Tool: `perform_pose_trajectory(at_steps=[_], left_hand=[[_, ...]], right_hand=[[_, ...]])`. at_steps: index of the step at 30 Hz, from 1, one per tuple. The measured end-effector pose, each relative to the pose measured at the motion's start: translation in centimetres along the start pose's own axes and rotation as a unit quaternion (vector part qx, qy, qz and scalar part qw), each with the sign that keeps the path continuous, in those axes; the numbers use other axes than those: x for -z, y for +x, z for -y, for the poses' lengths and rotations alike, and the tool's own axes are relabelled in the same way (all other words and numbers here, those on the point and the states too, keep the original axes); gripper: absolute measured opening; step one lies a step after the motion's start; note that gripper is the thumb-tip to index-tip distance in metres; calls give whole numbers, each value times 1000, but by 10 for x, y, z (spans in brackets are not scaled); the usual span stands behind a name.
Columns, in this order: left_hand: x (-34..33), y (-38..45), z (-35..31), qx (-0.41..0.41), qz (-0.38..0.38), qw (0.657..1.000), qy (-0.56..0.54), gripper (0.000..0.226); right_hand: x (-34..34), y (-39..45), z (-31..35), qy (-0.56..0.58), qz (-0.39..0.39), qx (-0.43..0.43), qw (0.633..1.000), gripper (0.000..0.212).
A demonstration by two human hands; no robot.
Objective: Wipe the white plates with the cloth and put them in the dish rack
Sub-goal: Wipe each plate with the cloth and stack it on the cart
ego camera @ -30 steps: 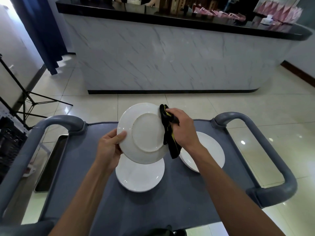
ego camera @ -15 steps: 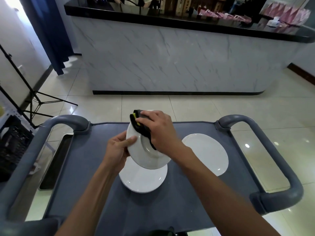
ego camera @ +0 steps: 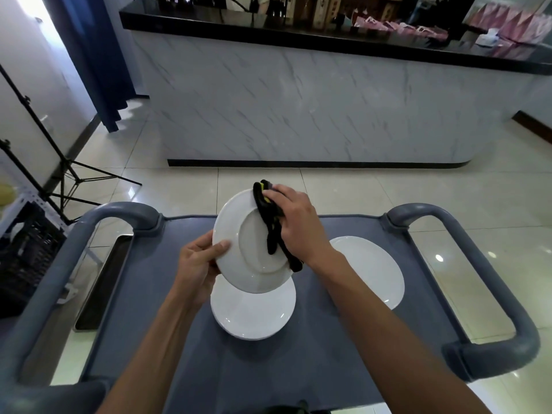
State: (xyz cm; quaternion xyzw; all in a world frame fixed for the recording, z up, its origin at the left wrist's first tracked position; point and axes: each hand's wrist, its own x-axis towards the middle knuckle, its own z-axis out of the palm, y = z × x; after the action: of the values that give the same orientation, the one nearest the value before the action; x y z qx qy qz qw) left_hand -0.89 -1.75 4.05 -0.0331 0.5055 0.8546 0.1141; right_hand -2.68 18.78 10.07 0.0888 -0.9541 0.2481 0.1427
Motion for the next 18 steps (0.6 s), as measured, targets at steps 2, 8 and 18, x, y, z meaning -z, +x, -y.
perform_pose_trajectory(at_steps=[2, 8, 18], left_hand=[[-1, 1, 0, 0, -4, 1000, -8, 27], [-5, 6, 0, 10, -42, 998, -53, 24], [-35, 19, 7, -6, -99, 991, -90, 31]], right_hand=[[1, -2, -5, 4, 6, -16, 1000, 60], [2, -12, -21, 31, -18, -47, 998, 57], [-10, -55, -16, 51, -69, -2, 996, 52]])
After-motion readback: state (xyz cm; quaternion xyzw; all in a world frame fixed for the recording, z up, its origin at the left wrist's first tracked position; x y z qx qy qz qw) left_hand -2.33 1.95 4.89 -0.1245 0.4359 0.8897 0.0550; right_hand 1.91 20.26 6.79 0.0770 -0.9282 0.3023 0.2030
